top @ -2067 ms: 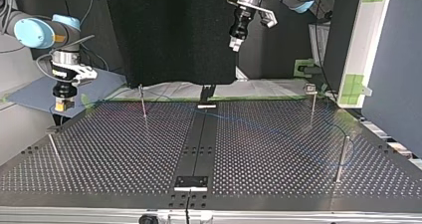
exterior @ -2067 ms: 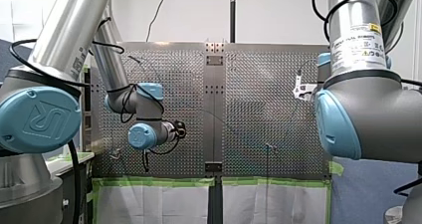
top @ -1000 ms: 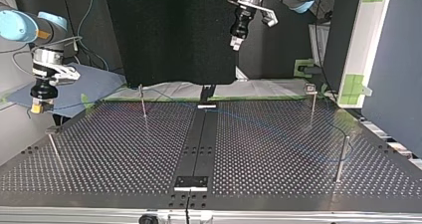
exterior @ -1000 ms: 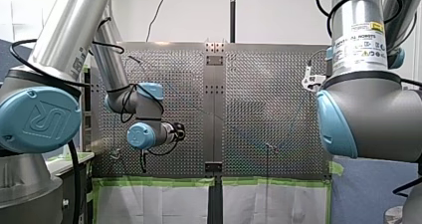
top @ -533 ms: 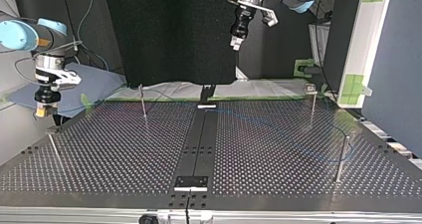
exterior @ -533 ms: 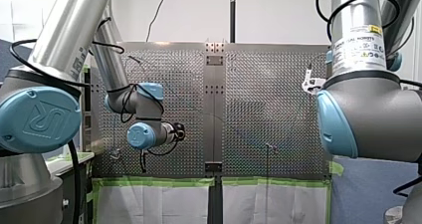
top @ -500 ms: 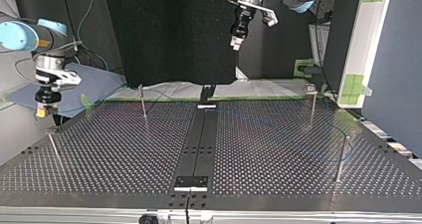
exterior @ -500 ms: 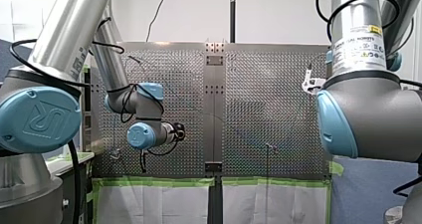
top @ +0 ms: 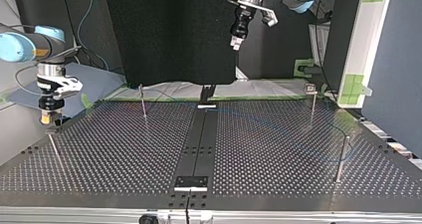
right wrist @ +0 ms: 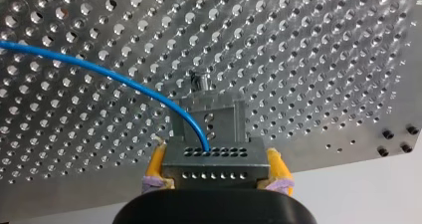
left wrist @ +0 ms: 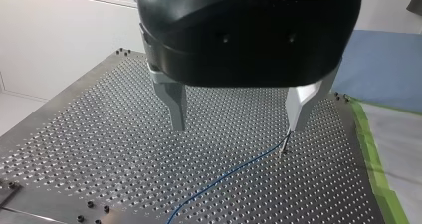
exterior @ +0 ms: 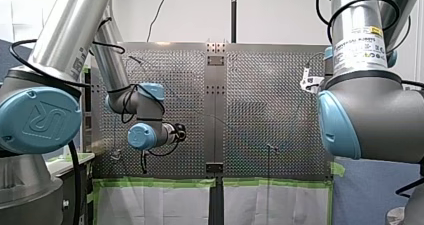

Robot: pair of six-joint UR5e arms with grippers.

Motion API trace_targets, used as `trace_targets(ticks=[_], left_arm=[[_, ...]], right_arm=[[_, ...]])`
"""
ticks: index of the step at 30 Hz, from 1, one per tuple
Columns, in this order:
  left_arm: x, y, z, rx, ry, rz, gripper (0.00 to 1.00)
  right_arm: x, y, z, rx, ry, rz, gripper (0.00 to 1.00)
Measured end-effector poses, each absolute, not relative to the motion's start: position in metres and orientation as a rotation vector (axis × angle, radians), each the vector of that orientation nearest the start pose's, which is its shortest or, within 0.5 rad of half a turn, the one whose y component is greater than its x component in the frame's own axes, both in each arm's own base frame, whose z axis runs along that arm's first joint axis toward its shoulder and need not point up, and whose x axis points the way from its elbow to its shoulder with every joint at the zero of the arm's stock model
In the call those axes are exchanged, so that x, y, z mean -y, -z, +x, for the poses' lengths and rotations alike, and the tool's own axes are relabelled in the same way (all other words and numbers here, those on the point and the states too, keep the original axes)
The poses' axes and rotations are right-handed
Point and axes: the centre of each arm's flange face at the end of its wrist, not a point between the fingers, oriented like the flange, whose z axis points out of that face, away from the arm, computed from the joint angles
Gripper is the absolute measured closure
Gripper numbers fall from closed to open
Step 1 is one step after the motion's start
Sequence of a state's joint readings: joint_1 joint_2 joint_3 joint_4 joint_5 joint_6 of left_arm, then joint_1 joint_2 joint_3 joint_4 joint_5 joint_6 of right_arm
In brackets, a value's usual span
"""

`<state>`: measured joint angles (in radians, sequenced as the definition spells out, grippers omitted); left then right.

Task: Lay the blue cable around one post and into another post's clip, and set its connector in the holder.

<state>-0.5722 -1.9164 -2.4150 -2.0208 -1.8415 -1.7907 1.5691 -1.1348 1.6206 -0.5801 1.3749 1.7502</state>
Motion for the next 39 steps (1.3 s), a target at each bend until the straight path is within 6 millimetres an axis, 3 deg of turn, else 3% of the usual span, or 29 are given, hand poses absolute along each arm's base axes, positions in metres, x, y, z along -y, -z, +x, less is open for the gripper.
trace_targets(ticks=[39], left_arm=[[0.294, -0.092, 0.262, -1.658, 0.382, 0.074, 0.00]], right_arm=[[0.634, -0.293, 0.166, 1.215, -1.526, 1.327, 1.00]])
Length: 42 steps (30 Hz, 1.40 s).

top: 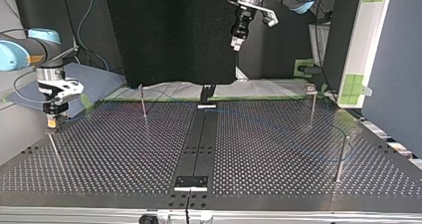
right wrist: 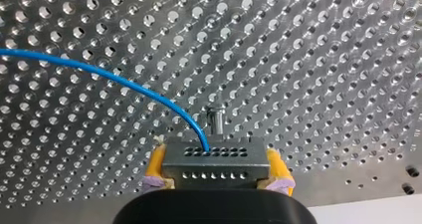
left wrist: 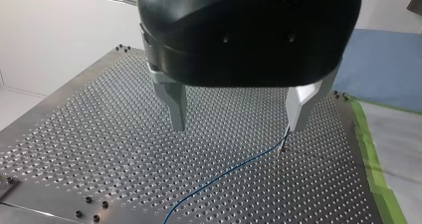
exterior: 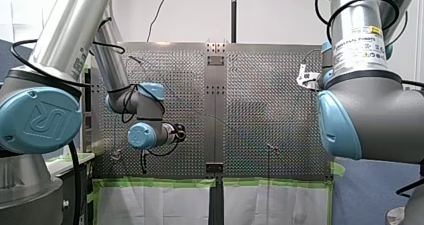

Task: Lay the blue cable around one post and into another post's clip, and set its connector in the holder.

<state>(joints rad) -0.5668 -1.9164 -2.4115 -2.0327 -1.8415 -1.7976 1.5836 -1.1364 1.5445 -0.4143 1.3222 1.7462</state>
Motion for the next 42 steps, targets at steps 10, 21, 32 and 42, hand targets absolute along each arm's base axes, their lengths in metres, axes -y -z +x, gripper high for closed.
trace_targets(ticks=[10, 21, 32, 42], left_arm=[[0.292, -0.092, 0.263, -1.661, 0.377, 0.071, 0.00], [0.290, -0.091, 0.266, -1.666, 0.368, 0.066, 0.00], [0.286, -0.091, 0.268, -1.673, 0.355, 0.062, 0.00], [0.286, -0.090, 0.268, -1.675, 0.353, 0.060, 0.00]], right_arm=[[0.637, -0.294, 0.158, 1.196, -1.516, 1.320, 1.00], [0.641, -0.293, 0.156, 1.143, -1.502, 1.329, 1.00], [0.645, -0.280, 0.154, 1.100, -1.476, 1.370, 1.00], [0.653, -0.278, 0.139, 1.078, -1.506, 1.355, 1.00]])
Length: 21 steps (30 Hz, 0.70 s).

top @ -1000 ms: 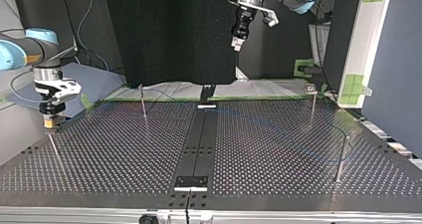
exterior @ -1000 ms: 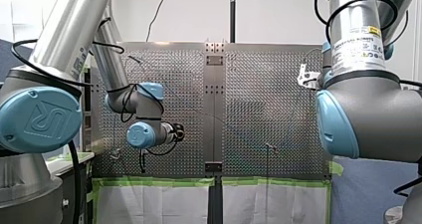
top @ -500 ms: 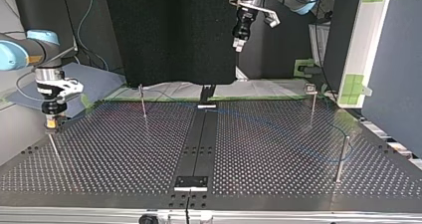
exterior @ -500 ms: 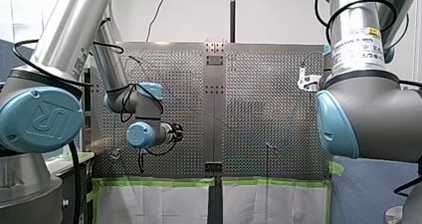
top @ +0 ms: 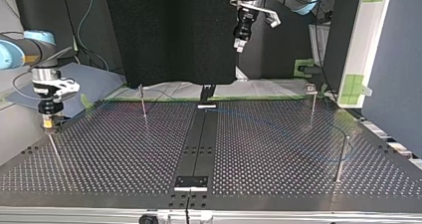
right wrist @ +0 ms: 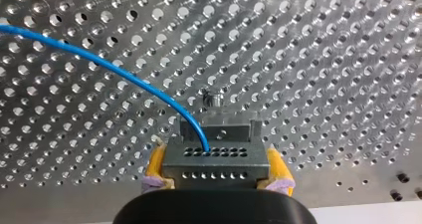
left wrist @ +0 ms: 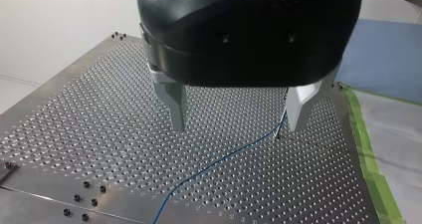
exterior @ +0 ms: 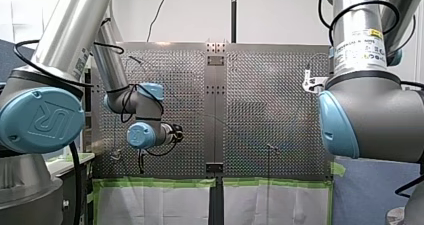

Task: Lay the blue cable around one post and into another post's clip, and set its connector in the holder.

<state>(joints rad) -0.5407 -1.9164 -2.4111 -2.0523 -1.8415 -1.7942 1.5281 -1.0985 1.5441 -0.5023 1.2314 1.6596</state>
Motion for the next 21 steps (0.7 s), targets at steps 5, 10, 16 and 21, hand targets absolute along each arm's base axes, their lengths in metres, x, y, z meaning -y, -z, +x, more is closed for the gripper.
trace_targets(ticks=[5, 10, 16, 21], left_arm=[[0.2855, -0.0903, 0.2685, -1.675, 0.354, 0.058, 0.00], [0.2855, -0.0903, 0.2684, -1.675, 0.355, 0.057, 0.00], [0.2855, -0.0903, 0.2685, -1.675, 0.355, 0.057, 0.00], [0.2855, -0.0903, 0.2685, -1.675, 0.355, 0.057, 0.00]], right_arm=[[0.6550, -0.2774, 0.1344, 1.075, -1.517, 1.352, 1.00], [0.6557, -0.2767, 0.1327, 1.078, -1.519, 1.349, 1.00], [0.6572, -0.2790, 0.1338, 1.089, -1.526, 1.343, 1.00], [0.6587, -0.2831, 0.1374, 1.099, -1.528, 1.343, 1.00]])
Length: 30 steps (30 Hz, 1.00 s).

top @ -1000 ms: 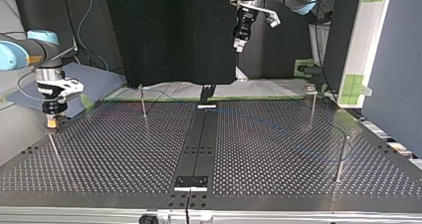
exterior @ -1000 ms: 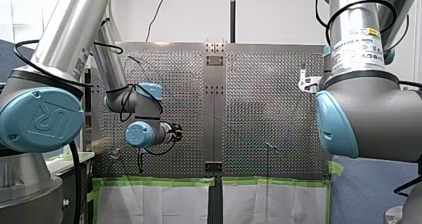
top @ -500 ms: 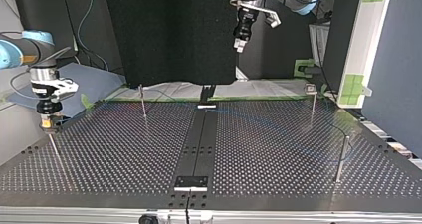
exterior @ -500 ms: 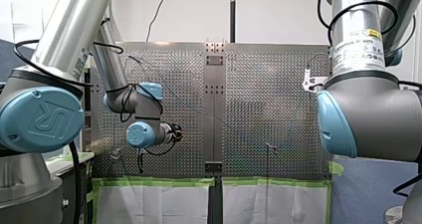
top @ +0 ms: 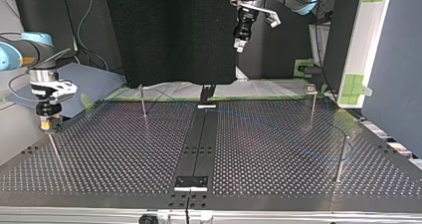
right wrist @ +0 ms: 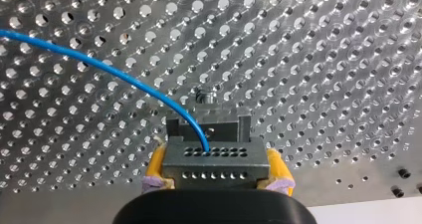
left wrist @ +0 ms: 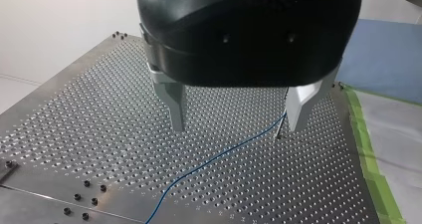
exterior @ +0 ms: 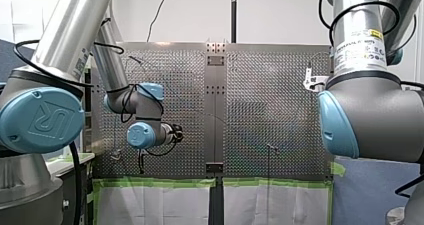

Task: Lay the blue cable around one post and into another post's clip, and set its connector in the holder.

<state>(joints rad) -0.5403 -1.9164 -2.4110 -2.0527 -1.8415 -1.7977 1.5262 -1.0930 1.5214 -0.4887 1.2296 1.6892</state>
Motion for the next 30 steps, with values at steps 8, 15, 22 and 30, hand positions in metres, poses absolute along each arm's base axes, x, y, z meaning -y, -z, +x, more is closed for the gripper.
trace_targets(ticks=[8, 15, 22, 30], left_arm=[[0.285, -0.090, 0.269, -1.675, 0.355, 0.057, 0.00], [0.286, -0.090, 0.268, -1.676, 0.355, 0.057, 0.00], [0.286, -0.090, 0.269, -1.674, 0.357, 0.057, 0.00], [0.286, -0.091, 0.269, -1.673, 0.360, 0.055, 0.00]], right_arm=[[0.659, -0.283, 0.138, 1.125, -1.525, 1.329, 1.00], [0.660, -0.281, 0.137, 1.143, -1.515, 1.320, 1.00], [0.660, -0.282, 0.139, 1.156, -1.508, 1.323, 1.00], [0.661, -0.281, 0.149, 1.151, -1.515, 1.338, 1.00]])
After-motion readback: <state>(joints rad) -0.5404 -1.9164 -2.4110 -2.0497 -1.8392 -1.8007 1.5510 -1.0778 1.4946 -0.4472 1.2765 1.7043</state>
